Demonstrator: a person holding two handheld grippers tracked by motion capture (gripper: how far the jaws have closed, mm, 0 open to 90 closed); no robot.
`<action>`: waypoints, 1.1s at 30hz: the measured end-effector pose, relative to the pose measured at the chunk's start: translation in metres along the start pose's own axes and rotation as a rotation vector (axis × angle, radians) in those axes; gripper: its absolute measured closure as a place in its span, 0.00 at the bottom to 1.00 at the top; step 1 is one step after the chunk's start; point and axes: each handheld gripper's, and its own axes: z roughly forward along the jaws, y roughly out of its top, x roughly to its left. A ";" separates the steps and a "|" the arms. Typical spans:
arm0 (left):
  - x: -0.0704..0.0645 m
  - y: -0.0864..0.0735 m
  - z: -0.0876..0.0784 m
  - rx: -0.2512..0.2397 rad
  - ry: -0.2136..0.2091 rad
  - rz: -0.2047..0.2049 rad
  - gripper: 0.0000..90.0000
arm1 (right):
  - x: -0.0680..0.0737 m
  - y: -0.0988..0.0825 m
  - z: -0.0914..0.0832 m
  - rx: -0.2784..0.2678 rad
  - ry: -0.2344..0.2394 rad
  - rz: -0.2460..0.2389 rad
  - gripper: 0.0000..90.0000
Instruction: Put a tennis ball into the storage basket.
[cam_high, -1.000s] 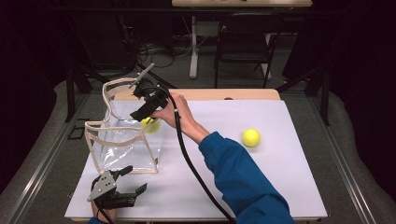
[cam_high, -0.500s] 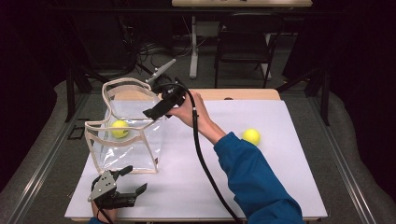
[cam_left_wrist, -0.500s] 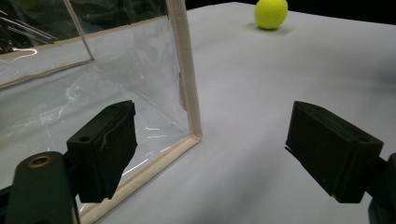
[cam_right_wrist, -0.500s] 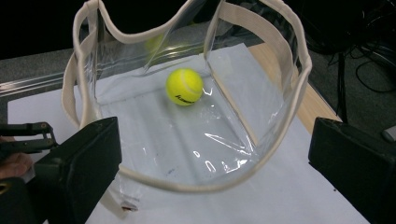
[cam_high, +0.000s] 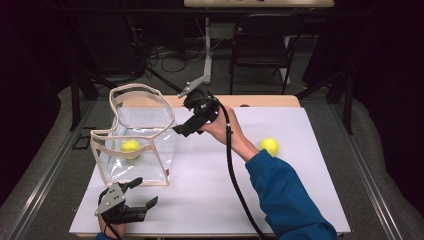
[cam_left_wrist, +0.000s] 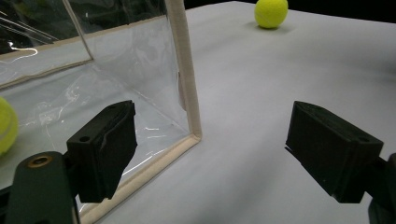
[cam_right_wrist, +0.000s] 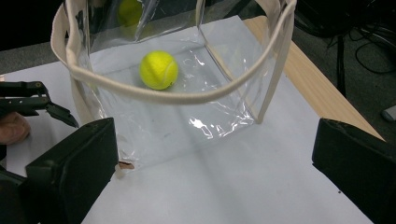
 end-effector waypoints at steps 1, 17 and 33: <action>0.000 0.000 0.000 0.000 0.002 0.001 0.18 | 0.000 -0.002 -0.001 -0.001 0.000 0.003 0.00; -0.001 0.000 0.000 0.002 0.000 0.010 0.18 | -0.007 -0.048 -0.001 0.045 -0.012 0.028 0.00; -0.001 0.000 0.001 0.005 -0.002 0.008 0.18 | -0.011 -0.082 -0.002 0.074 -0.031 0.045 0.00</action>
